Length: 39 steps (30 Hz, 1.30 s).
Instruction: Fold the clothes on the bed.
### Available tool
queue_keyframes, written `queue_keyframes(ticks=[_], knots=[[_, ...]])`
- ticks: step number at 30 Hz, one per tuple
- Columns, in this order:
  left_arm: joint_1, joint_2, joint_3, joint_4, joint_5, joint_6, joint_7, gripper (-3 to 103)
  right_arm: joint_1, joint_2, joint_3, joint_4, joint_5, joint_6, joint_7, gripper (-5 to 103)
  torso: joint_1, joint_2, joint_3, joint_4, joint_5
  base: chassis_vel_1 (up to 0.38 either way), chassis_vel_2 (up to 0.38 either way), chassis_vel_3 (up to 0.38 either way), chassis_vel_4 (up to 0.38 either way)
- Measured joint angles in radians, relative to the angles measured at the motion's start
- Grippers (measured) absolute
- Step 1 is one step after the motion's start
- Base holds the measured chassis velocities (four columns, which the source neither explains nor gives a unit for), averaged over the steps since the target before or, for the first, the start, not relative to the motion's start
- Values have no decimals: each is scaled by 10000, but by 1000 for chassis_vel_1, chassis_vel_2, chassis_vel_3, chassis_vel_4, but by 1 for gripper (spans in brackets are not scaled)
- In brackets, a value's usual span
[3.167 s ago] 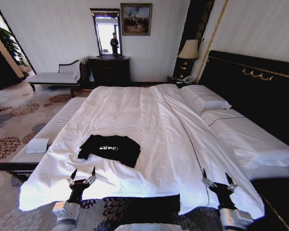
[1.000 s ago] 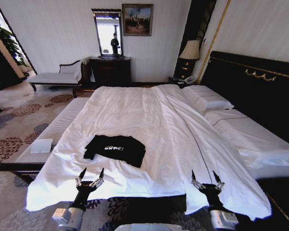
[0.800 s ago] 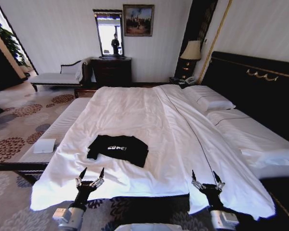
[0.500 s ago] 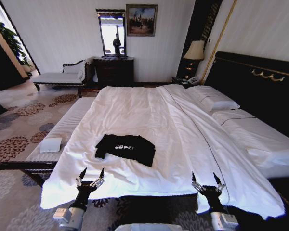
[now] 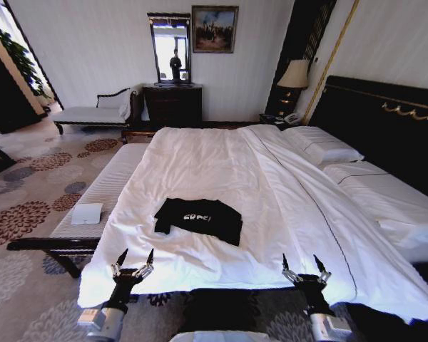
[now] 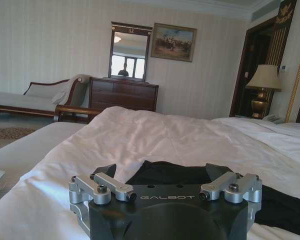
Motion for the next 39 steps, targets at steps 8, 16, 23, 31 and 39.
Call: queue_keyframes(ticks=[8, 16, 23, 31, 39], knots=[[-8, 33, -14, -67, 0, 10, -16, 100, 19, 0, -27, -166, -68, 125, 76, 100, 0, 0, 0, 0, 0, 45, 52, -54, -58], [7, -2, -21, -95, 4, 28, -30, 100, 64, 0, -52, -372, -13, 262, 372, 99, -2, 1, -1, 0, -1, 54, 119, -40, -110], [34, -15, -21, -88, 15, 28, -31, 100, 72, 0, -47, -399, 40, 196, 398, 100, -1, 0, 0, 0, 0, -80, 134, 81, -144], [37, -19, -22, -88, 24, 27, -32, 100, 69, 0, -41, -399, 19, 155, 325, 100, 5, -2, 2, 1, 0, -126, 130, 134, -134], [17, -33, -27, -91, 34, 27, -35, 100, 34, -1, -50, -311, 24, 66, 238, 100, -3, 0, -1, 0, 0, -22, 33, 22, -24]])
